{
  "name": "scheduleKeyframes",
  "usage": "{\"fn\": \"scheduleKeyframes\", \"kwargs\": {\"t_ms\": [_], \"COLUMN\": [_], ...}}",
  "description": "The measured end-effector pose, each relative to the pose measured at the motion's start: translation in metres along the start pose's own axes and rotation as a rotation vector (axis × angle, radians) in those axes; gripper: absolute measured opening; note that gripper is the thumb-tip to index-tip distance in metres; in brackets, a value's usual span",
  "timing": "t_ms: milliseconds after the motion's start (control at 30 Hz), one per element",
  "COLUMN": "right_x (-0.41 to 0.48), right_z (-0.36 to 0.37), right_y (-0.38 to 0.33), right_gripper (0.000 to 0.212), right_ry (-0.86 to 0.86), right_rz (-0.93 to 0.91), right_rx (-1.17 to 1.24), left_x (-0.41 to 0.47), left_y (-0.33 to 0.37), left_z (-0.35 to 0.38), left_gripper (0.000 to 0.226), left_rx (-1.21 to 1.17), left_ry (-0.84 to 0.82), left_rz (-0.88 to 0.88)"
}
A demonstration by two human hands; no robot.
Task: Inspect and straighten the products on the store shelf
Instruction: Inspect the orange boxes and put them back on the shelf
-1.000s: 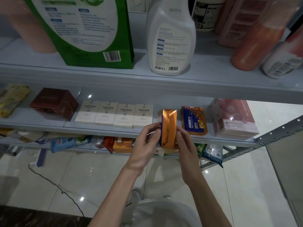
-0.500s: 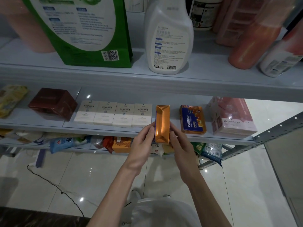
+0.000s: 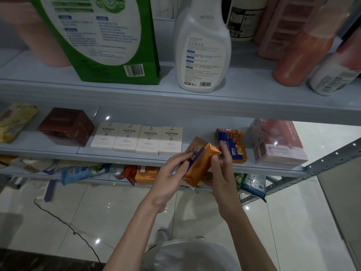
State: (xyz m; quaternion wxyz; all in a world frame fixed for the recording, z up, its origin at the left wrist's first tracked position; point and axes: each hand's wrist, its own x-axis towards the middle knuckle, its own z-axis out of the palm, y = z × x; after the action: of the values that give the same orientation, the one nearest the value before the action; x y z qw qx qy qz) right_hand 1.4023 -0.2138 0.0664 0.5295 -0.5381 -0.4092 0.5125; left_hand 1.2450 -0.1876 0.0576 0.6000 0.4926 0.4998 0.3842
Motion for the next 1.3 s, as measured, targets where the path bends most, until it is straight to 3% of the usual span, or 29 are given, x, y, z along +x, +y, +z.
{"fn": "scheduleKeyframes", "kwargs": {"t_ms": [100,233,333,500,800,1100,1300], "right_x": [-0.002,-0.004,-0.004,0.001,0.005,-0.003,-0.013], "right_z": [0.001,0.000,0.001,-0.001,-0.008,-0.018,-0.051], "right_y": [0.001,0.010,0.013,0.010,0.030,0.029,0.034], "right_gripper": [0.040,0.038,0.043,0.032,0.032,0.046,0.051], "right_ry": [0.015,0.067,0.113,0.243,0.240,0.245,0.224], "right_rz": [0.002,-0.024,0.004,-0.024,-0.028,-0.165,-0.134], "right_rx": [0.043,0.134,0.216,0.075,-0.170,-0.193,-0.113], "left_x": [-0.003,-0.003,-0.004,-0.005,0.000,-0.002,-0.017], "left_y": [0.002,0.007,0.008,0.001,-0.012,-0.017,-0.019], "left_z": [0.003,0.006,0.008,0.005,0.001,0.017,0.047], "left_gripper": [0.043,0.070,0.051,0.055,0.061,0.051,0.048], "left_rx": [0.014,-0.014,-0.018,-0.089,0.044,-0.002,-0.043], "left_ry": [0.033,0.153,0.142,0.164,0.217,0.269,0.292], "left_rz": [-0.032,-0.151,-0.119,-0.060,0.119,0.152,0.142]}}
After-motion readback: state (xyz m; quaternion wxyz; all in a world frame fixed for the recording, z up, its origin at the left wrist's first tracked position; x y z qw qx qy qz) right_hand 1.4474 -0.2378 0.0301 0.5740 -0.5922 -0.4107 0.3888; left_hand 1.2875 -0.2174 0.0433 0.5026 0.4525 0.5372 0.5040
